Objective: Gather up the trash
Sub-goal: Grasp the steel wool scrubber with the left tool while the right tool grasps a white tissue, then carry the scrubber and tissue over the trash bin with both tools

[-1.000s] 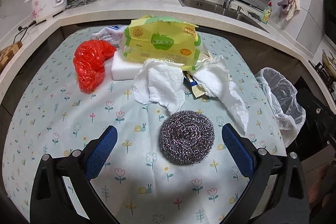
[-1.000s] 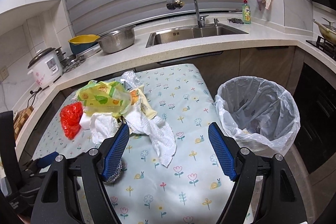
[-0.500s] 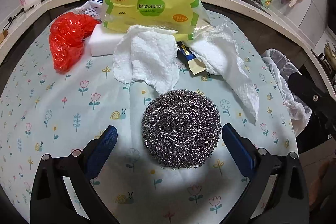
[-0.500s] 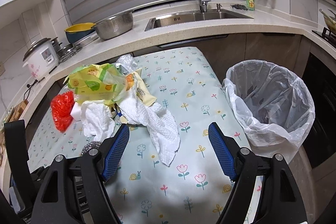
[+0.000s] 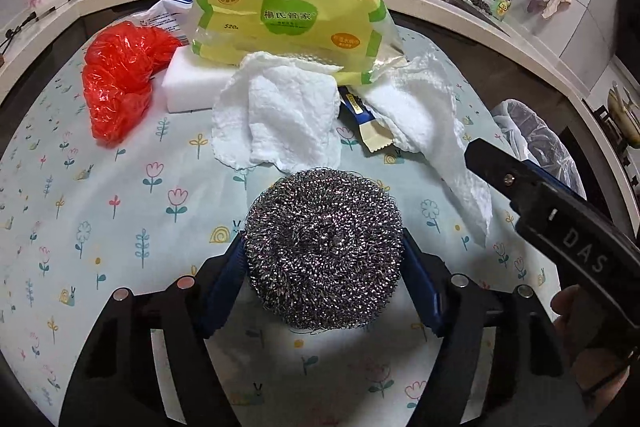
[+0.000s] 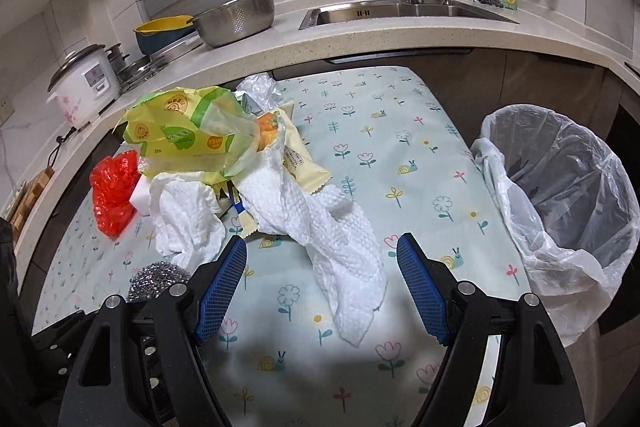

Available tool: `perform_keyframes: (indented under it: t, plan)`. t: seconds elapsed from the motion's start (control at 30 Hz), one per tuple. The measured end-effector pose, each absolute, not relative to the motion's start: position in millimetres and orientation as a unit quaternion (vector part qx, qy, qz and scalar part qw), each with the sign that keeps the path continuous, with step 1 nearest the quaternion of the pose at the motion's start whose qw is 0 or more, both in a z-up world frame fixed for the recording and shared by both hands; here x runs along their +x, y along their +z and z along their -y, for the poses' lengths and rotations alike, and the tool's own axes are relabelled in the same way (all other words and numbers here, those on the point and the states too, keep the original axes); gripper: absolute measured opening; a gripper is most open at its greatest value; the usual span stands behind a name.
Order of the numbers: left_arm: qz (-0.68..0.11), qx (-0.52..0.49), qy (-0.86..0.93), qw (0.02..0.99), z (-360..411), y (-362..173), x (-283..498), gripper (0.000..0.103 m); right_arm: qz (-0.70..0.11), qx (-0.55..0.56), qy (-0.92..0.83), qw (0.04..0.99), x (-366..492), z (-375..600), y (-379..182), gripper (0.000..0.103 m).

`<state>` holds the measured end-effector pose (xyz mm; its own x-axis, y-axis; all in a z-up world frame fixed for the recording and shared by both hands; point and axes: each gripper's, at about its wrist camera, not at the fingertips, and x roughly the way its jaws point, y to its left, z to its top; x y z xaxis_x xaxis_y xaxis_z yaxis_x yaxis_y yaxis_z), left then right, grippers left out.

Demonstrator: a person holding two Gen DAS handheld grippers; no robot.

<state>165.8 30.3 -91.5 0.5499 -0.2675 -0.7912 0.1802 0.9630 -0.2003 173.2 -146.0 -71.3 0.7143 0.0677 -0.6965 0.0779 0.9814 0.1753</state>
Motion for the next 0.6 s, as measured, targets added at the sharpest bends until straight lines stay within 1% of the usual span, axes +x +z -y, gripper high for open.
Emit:
perform_keyframes:
  t: [0.07, 0.13, 0.23, 0.3, 0.33, 0.4, 0.47, 0.6]
  plan:
    - [-0.456, -0.056, -0.122, 0.88, -39.3, -89.2, 166.8, 0.069, -0.381, 0.093, 0.002, 0.92, 180.8, 142.1, -74.3, 0.072]
    - [-0.454, -0.059, -0.118, 0.881, -43.9, -87.2, 168.5, 0.069, -0.387, 0.088, 0.005, 0.918, 188.3, 138.6, -78.5, 0.067]
    - [-0.452, -0.063, -0.114, 0.883, -49.1, -85.3, 171.7, 0.069, -0.396, 0.083, 0.009, 0.914, 196.1, 135.9, -86.0, 0.057]
    - [-0.451, -0.065, -0.112, 0.883, -50.9, -84.3, 173.4, 0.069, -0.403, 0.082, 0.01, 0.911, 199.6, 134.8, -90.9, 0.043]
    - [-0.45, -0.066, -0.112, 0.883, -50.6, -83.6, 173.9, 0.069, -0.407, 0.081, 0.01, 0.91, 200.6, 134.9, -93.0, 0.038]
    - [-0.45, -0.068, -0.113, 0.883, -50.7, -81.9, 175.0, 0.069, -0.411, 0.08, 0.009, 0.908, 200.6, 135.7, -94.2, 0.013]
    - [-0.447, -0.068, -0.114, 0.884, -49.7, -79.2, 172.9, 0.069, -0.406, 0.086, 0.01, 0.91, 197.5, 139.1, -91.2, 0.004]
    - [-0.439, -0.067, -0.12, 0.888, -43.5, -69.7, 168.4, 0.069, -0.378, 0.088, 0.006, 0.922, 185.4, 146.7, -71.7, 0.003]
